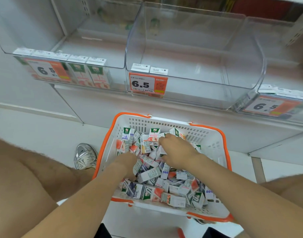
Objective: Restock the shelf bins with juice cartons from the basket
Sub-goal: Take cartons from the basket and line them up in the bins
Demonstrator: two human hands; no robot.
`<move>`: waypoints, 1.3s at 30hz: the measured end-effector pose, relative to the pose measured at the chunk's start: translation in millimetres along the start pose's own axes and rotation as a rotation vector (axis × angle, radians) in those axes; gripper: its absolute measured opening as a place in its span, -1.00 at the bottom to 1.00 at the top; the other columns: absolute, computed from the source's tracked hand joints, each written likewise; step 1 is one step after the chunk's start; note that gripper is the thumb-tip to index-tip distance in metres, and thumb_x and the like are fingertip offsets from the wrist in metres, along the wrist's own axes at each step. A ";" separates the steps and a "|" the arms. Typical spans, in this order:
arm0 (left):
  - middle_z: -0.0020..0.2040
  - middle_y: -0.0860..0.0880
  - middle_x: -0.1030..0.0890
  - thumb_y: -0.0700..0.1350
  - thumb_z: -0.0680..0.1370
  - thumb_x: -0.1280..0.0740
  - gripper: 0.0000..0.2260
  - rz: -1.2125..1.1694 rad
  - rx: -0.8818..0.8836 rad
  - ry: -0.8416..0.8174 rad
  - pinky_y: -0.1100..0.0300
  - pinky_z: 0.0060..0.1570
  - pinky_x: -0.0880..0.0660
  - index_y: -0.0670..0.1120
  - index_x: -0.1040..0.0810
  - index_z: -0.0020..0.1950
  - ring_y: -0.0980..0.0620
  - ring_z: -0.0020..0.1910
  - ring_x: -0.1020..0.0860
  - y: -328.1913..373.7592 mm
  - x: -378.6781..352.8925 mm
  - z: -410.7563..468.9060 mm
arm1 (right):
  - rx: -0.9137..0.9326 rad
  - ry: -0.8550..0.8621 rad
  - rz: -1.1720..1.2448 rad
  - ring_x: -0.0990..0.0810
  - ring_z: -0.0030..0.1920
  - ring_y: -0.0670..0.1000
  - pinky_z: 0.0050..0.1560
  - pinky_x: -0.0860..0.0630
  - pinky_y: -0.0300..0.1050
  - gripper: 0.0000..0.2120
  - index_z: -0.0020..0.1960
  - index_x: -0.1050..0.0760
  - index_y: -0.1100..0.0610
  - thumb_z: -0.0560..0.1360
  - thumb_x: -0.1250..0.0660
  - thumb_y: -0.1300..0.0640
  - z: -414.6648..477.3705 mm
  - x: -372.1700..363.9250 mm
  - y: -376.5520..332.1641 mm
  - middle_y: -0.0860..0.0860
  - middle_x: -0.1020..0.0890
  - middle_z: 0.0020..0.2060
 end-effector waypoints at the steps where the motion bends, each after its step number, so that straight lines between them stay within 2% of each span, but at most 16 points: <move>1: -0.12 0.01 -0.47 0.12 0.48 -0.54 -0.58 0.013 -0.003 0.010 0.11 -0.12 -0.54 -0.05 -0.39 0.05 -0.05 -0.09 -0.56 1.1 0.6 -1.8 | -0.001 0.012 -0.010 -0.59 0.12 0.21 0.03 -0.60 0.14 -0.65 0.29 -0.46 0.13 0.55 -0.43 0.10 -2.3 2.9 -1.7 0.12 -0.49 0.18; 4: -0.11 0.02 -0.48 0.13 0.49 -0.51 -0.61 0.007 0.013 0.045 0.14 -0.18 -0.48 -0.06 -0.43 0.09 -0.03 -0.10 -0.55 -1.4 4.9 -7.9 | -0.005 0.049 0.008 -0.60 0.06 0.21 -0.03 -0.59 0.10 -0.71 0.22 -0.48 0.16 0.55 -0.43 0.11 -8.7 19.3 -5.7 0.12 -0.53 0.09; 6: -0.06 0.02 -0.55 0.13 0.50 -0.46 -0.60 -0.104 0.033 0.082 0.16 -0.19 -0.49 -0.09 -0.52 0.18 0.01 -0.11 -0.58 -8.3 16.1 -12.6 | -0.011 0.074 0.051 -0.59 -0.03 0.19 -0.13 -0.57 0.06 -0.72 0.20 -0.45 0.18 0.57 -0.41 0.11 -13.5 36.2 -6.0 0.08 -0.52 -0.04; 8: -0.05 -0.01 -0.57 0.10 0.52 -0.41 -0.61 -0.288 0.034 0.082 0.16 -0.20 -0.49 -0.13 -0.57 0.22 0.03 -0.12 -0.58 -18.9 39.0 -19.8 | -0.006 0.109 0.095 -0.60 -0.06 0.17 -0.12 -0.61 0.08 -0.62 0.30 -0.39 0.18 0.58 -0.41 0.07 -17.8 54.7 -4.4 0.10 -0.56 -0.02; 11: 0.02 -0.06 -0.59 0.09 0.57 -0.41 -0.71 -0.648 -0.008 0.067 0.08 -0.15 -0.65 -0.09 -0.62 0.16 -0.04 -0.09 -0.70 -29.9 84.9 -41.4 | 0.044 0.141 0.127 -0.60 0.13 0.19 0.08 -0.61 0.14 -0.58 0.40 -0.41 0.10 0.60 -0.39 0.00 -24.4 80.0 -2.4 0.14 -0.60 0.19; 14: -0.13 -0.10 -0.52 -0.04 0.62 -0.38 -0.80 -0.872 -0.146 0.051 0.05 -0.08 -0.70 -0.13 -0.68 0.13 0.01 -0.24 -0.71 -23.0 126.3 -78.0 | 0.138 0.146 0.184 -0.49 0.40 0.13 0.33 -0.48 0.08 -0.56 0.52 -0.42 0.00 0.66 -0.33 0.00 -32.1 99.5 -4.5 0.06 -0.58 0.38; 16: -0.16 -0.08 -0.51 -0.02 0.62 -0.42 -0.82 -0.874 -0.245 0.087 0.10 -0.10 -0.67 -0.08 -0.72 0.11 0.03 -0.24 -0.65 -17.3 148.4 -103.1 | 0.179 0.169 0.208 -0.47 0.42 0.12 0.36 -0.45 0.06 -0.60 0.52 -0.43 -0.01 0.70 -0.27 0.02 -37.8 109.9 -7.9 0.04 -0.60 0.36; 18: -0.11 -0.13 -0.59 0.09 0.59 -0.46 -0.79 -0.834 -0.314 0.104 0.01 0.04 -0.69 0.00 -0.73 0.11 -0.06 -0.10 -0.67 -15.7 164.7 -125.2 | 0.206 0.202 0.213 -0.48 0.39 0.12 0.32 -0.45 0.06 -0.65 0.48 -0.46 0.00 0.71 -0.22 0.06 -43.7 119.1 -12.3 0.05 -0.62 0.29; 20: 0.05 -0.12 -0.69 0.13 0.59 -0.46 -0.78 -0.798 -0.339 0.117 -0.09 0.21 -0.63 0.04 -0.72 0.13 -0.11 0.10 -0.68 -20.0 175.5 -142.6 | 0.221 0.242 0.220 -0.43 0.39 0.08 0.36 -0.38 -0.02 -0.59 0.57 -0.38 -0.02 0.73 -0.18 0.08 -50.7 128.0 -18.4 0.05 -0.56 0.32; 23: 0.10 -0.03 -0.72 0.11 0.61 -0.43 -0.82 -0.776 -0.351 0.199 -0.13 0.28 -0.59 0.07 -0.71 0.13 -0.04 0.14 -0.68 -31.2 192.1 -167.9 | 0.237 0.316 0.297 -0.44 0.29 0.02 0.36 -0.35 -0.07 -0.56 0.63 -0.27 -0.06 0.75 -0.13 0.08 -61.1 137.7 -32.1 -0.01 -0.44 0.21; 27: 0.00 -0.08 -0.74 0.04 0.64 -0.42 -0.82 -0.756 -0.326 0.468 -0.09 0.11 -0.67 -0.05 -0.68 0.11 -0.04 0.02 -0.72 -60.3 222.7 -195.7 | 0.346 0.519 0.368 -0.46 0.19 -0.05 0.31 -0.45 -0.03 -0.52 0.63 -0.23 -0.03 0.73 -0.18 0.13 -66.9 151.5 -54.5 -0.07 -0.38 0.26; 29: -0.02 -0.03 -0.75 0.00 0.64 -0.42 -0.84 -0.751 -0.326 0.632 -0.08 0.08 -0.68 -0.05 -0.67 0.13 -0.02 -0.01 -0.73 -78.3 239.8 -208.2 | 0.367 0.652 0.381 -0.45 0.19 -0.07 0.29 -0.43 -0.12 -0.48 0.63 -0.20 0.00 0.71 -0.22 0.16 -65.8 164.7 -64.2 -0.07 -0.37 0.30; 33: 0.06 0.04 -0.70 -0.09 0.67 -0.37 -0.85 -0.797 -0.353 0.924 0.22 -0.13 -0.62 0.00 -0.63 0.24 0.08 -0.04 -0.72 -111.5 272.2 -223.9 | 0.324 0.894 0.465 -0.47 0.13 -0.10 0.20 -0.37 -0.36 -0.56 0.55 -0.37 0.12 0.68 -0.27 0.24 -62.3 193.1 -79.6 -0.02 -0.45 0.27; 35: 0.10 0.10 -0.70 -0.09 0.67 -0.37 -0.83 -0.749 -0.376 1.036 0.15 0.01 -0.62 0.03 -0.60 0.27 0.08 0.04 -0.70 -123.6 284.5 -217.6 | 0.300 0.950 0.523 -0.49 0.13 -0.11 0.18 -0.38 -0.38 -0.58 0.53 -0.40 0.09 0.68 -0.26 0.22 -59.1 202.2 -83.2 -0.05 -0.46 0.26; 37: 0.12 0.16 -0.68 -0.05 0.65 -0.39 -0.80 -0.634 -0.359 1.114 0.07 0.16 -0.57 0.08 -0.59 0.28 0.12 0.11 -0.66 -127.2 293.4 -203.1 | 0.286 0.966 0.554 -0.52 0.14 -0.10 0.16 -0.44 -0.27 -0.58 0.53 -0.40 0.05 0.69 -0.26 0.19 -53.5 205.9 -83.7 -0.09 -0.46 0.24; 39: 0.14 0.16 -0.66 -0.05 0.64 -0.41 -0.78 -0.553 -0.362 1.125 0.10 0.19 -0.53 0.08 -0.59 0.29 0.14 0.14 -0.61 -121.0 299.4 -186.5 | 0.262 0.961 0.558 -0.54 0.09 -0.10 0.11 -0.45 -0.24 -0.59 0.53 -0.40 0.02 0.69 -0.26 0.18 -47.1 206.3 -81.2 -0.12 -0.46 0.21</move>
Point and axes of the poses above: each hand's wrist, its own z-axis towards the middle knuckle, its own x-axis out of the back of the hand, y = z × x, the point moved 3 cm from there along z, towards the middle knuckle
